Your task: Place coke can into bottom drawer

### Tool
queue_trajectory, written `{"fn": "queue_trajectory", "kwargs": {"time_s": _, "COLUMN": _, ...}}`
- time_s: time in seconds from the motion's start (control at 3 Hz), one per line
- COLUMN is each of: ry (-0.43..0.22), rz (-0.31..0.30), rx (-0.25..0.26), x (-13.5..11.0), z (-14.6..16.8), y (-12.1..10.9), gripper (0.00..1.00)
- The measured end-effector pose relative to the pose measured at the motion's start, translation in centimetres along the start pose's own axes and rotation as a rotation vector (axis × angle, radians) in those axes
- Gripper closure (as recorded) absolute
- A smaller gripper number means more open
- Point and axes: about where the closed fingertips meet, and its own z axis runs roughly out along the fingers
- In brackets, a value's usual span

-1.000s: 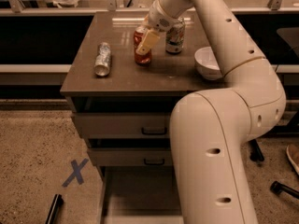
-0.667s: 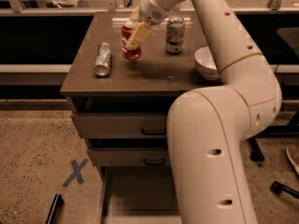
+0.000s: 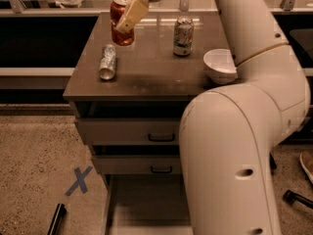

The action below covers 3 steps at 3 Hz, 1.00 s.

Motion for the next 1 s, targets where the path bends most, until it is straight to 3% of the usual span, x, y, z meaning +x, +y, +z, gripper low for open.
{"fn": "queue_trajectory", "kwargs": {"time_s": 0.33, "ry": 0.001, "rz": 0.021, "rx": -0.01, "x": -1.4, "z": -2.3, "y": 2.0, "gripper": 1.0}}
{"fn": "queue_trajectory", "kwargs": {"time_s": 0.67, "ry": -0.033, "rz": 0.012, "rx": 0.053, "x": -3.1, "z": -7.2, "y": 4.9, "gripper": 1.0}}
{"fn": "queue_trajectory", "kwargs": {"time_s": 1.0, "ry": -0.071, "rz": 0.01, "rx": 0.181, "x": -6.7, "z": -13.9, "y": 9.2, "gripper": 1.0}}
